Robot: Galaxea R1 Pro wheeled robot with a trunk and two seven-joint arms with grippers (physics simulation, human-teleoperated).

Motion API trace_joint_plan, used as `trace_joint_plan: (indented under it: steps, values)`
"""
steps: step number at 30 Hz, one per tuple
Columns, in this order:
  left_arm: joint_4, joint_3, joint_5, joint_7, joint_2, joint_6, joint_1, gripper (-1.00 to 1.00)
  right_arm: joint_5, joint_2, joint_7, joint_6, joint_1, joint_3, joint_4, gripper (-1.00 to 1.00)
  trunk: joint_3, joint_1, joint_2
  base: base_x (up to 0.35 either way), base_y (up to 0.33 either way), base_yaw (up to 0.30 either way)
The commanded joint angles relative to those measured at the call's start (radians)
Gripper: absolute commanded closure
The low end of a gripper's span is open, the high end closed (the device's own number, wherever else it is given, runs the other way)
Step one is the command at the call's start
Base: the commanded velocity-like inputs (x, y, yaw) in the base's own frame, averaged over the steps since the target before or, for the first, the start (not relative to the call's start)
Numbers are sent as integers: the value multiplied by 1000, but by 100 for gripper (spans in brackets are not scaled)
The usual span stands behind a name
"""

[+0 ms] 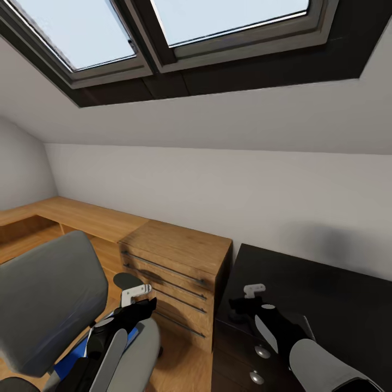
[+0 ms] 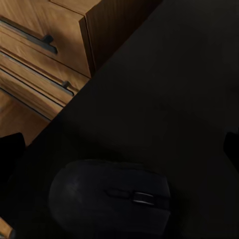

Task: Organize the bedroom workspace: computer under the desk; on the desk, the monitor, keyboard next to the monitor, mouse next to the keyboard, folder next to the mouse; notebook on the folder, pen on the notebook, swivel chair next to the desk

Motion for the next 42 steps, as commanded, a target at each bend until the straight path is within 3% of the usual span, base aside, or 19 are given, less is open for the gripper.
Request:
trace_joint_plan:
  steps: [1,12,22,42]
  values:
    - [-1,-1,11,10,0,2,-1,-100,-10,-1,0,7,-1,7,-2,-100,-1,0,-1,-6,0,0]
    - [-1,0,11,10,0,2,-1,-100,-9,-1,-2,14,-1,8,-2,-100,-1,0,-1,-8,0,0]
    - [-1,0,11,10,0,2,-1,-100,-3,-1,-5,66,-1,10,-3,-100,-1,0,-1,-145,0,0]
    - [-2,0,11,10,0,2,-1,-100,11,0,-6,72,-1,11,-2,-100,-1,0,-1,-8,0,0]
